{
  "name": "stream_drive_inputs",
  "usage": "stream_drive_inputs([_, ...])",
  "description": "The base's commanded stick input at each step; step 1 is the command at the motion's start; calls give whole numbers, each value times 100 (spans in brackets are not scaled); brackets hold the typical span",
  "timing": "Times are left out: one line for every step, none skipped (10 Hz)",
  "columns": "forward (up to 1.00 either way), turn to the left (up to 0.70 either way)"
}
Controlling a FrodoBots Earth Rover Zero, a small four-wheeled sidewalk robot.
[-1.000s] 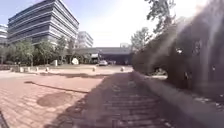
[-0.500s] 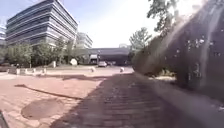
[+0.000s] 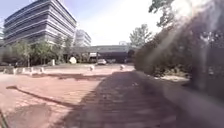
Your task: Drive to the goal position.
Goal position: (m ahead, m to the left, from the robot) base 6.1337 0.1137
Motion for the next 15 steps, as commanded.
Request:
stream_drive_inputs([45, 0])
stream_drive_inputs([45, 0])
stream_drive_inputs([45, 0])
stream_drive_inputs([45, 0])
stream_drive_inputs([45, 0])
stream_drive_inputs([45, 0])
stream_drive_inputs([45, 0])
stream_drive_inputs([45, 0])
stream_drive_inputs([45, 0])
stream_drive_inputs([45, 0])
stream_drive_inputs([45, 0])
stream_drive_inputs([45, 0])
stream_drive_inputs([45, 0])
stream_drive_inputs([45, 0])
stream_drive_inputs([45, 0])
